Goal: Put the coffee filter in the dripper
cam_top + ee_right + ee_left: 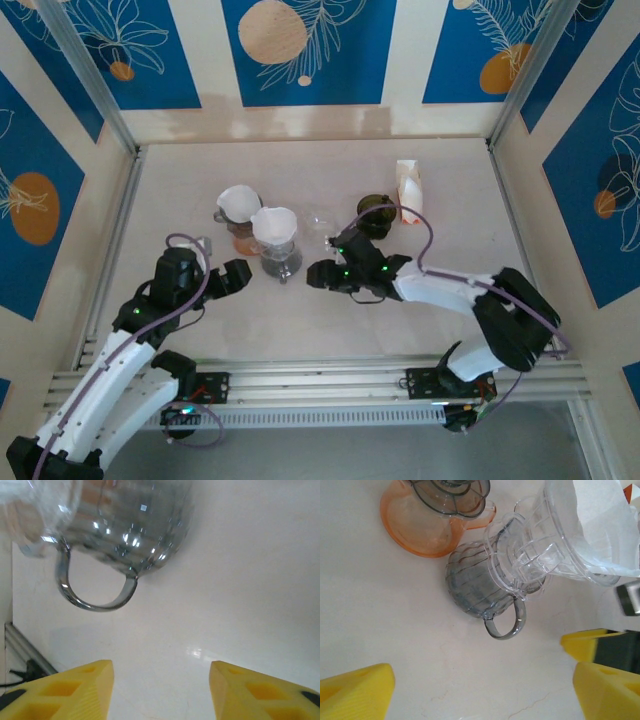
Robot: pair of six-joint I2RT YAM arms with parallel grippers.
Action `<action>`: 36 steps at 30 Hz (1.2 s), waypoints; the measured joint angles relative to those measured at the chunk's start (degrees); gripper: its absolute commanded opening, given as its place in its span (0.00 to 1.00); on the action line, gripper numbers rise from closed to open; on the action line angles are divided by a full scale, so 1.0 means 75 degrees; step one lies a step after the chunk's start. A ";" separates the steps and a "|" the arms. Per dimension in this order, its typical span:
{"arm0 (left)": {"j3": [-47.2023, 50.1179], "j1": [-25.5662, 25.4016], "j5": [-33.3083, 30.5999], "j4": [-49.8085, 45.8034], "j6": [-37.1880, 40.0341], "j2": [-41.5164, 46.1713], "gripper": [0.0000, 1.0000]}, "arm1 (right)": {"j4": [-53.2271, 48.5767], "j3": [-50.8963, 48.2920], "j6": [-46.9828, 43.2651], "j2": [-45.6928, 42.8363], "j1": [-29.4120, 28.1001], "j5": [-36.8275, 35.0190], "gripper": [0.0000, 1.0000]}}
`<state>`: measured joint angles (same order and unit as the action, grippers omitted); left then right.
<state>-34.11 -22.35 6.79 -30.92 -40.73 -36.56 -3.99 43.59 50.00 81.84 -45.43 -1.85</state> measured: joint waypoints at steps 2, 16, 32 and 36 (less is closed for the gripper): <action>0.0015 0.0000 0.0003 0.0073 -0.0047 -0.0006 1.00 | -0.0565 0.0152 -0.0047 -0.0323 0.0061 -0.0469 0.61; 0.0160 0.0000 -0.0064 0.0227 -0.0128 0.0064 1.00 | -0.2209 0.2731 -0.0242 0.0787 0.1740 -0.1766 0.63; 0.0163 0.0000 -0.0149 0.0227 -0.0122 0.0070 1.00 | -0.3019 0.4704 -0.1000 0.3340 0.1833 -0.1702 0.43; 0.0163 0.0000 -0.0154 0.0227 -0.0122 0.0122 1.00 | -0.3232 0.4704 -0.1172 0.3346 0.1824 -0.1705 0.28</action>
<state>-32.88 -22.35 5.63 -29.21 -41.65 -35.64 -28.23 78.87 41.21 106.94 -31.75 -14.63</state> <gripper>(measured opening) 0.997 0.336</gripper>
